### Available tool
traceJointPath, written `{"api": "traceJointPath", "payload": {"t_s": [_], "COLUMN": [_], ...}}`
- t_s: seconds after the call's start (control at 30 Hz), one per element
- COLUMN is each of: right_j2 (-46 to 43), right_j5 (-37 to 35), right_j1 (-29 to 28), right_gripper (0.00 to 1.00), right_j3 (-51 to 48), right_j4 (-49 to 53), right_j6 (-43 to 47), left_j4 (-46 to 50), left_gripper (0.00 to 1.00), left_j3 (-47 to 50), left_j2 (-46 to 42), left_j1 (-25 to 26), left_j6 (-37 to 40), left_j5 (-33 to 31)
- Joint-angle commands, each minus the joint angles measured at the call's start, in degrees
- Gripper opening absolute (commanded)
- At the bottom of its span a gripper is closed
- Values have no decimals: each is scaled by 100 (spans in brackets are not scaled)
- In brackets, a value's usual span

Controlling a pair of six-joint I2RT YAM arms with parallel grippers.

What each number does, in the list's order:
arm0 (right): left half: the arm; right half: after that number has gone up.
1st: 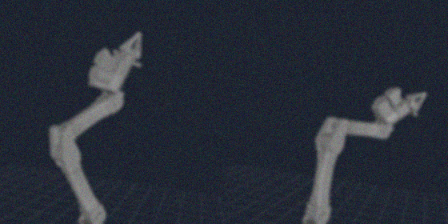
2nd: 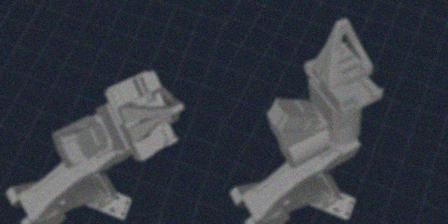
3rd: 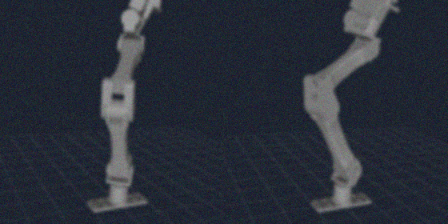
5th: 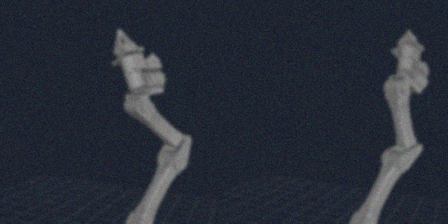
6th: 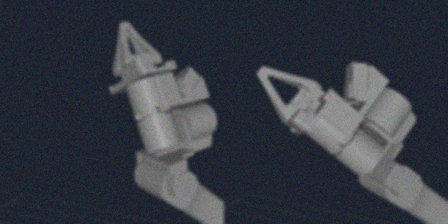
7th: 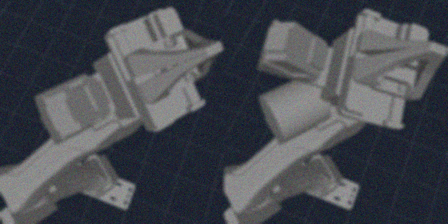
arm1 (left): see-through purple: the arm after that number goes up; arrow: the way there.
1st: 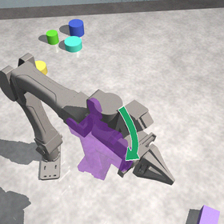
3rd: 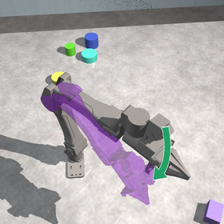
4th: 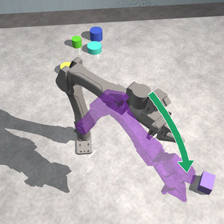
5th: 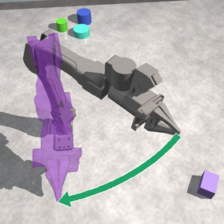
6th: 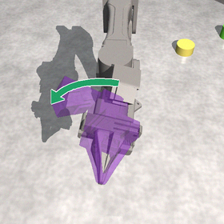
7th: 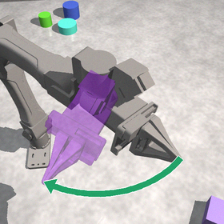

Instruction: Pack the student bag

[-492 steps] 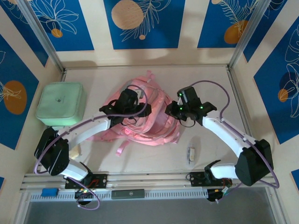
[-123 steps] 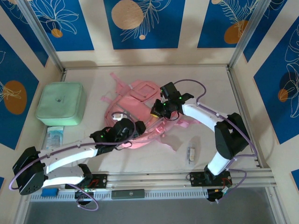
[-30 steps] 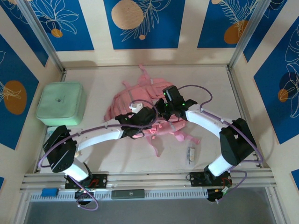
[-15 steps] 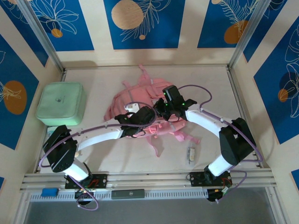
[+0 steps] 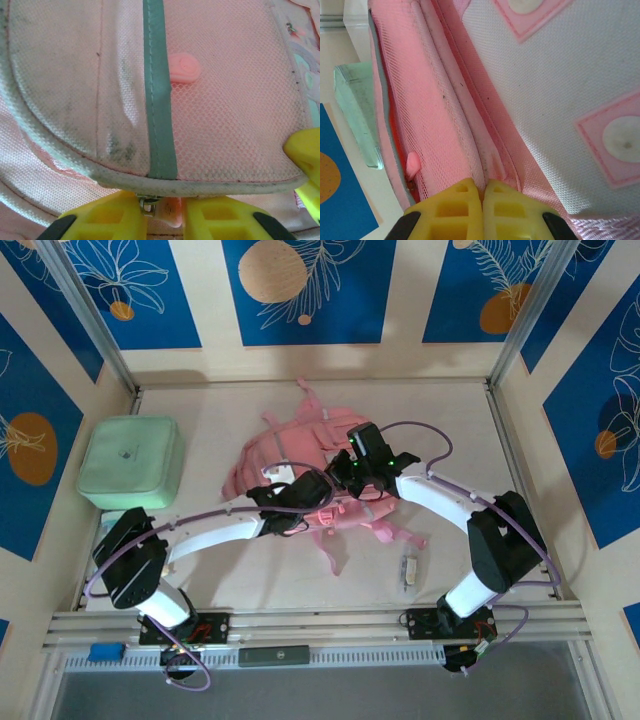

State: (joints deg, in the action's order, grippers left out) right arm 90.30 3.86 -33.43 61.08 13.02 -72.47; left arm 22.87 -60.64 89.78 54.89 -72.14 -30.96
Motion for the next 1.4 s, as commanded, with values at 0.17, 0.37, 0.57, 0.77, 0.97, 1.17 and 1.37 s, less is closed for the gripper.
{"api": "traceJointPath", "payload": {"t_s": [0.17,0.37,0.57,0.77,0.97,1.17,1.37], "right_j2": [37,36,369,966,1777,1158,385], "right_j5": [109,299,408,648,783,1260,2227], "right_j1": [94,278,404,804,913,993,758], "right_gripper": [0,0,0,0,1,34,47], "right_j3": [297,603,1433,2290,3343,2504,903], "right_j4": [87,285,1255,1847,2248,2105,786], "right_j6": [268,856,2346,3111,3402,3147,2096], "left_j4": [291,297,997,710,193,60,-279], "left_gripper": [5,0,0,0,0,0,0], "left_j3": [-10,318,453,808,290,320,619], "left_j2": [-448,-1191,-1534,-1699,-962,-883,-990], "left_j1": [-149,-331,-338,-175,241,215,153], "left_j6": [340,1462,2392,2592,2446,2420,2406], "left_j5": [-758,-446,520,1584,1703,1244,1341]}}
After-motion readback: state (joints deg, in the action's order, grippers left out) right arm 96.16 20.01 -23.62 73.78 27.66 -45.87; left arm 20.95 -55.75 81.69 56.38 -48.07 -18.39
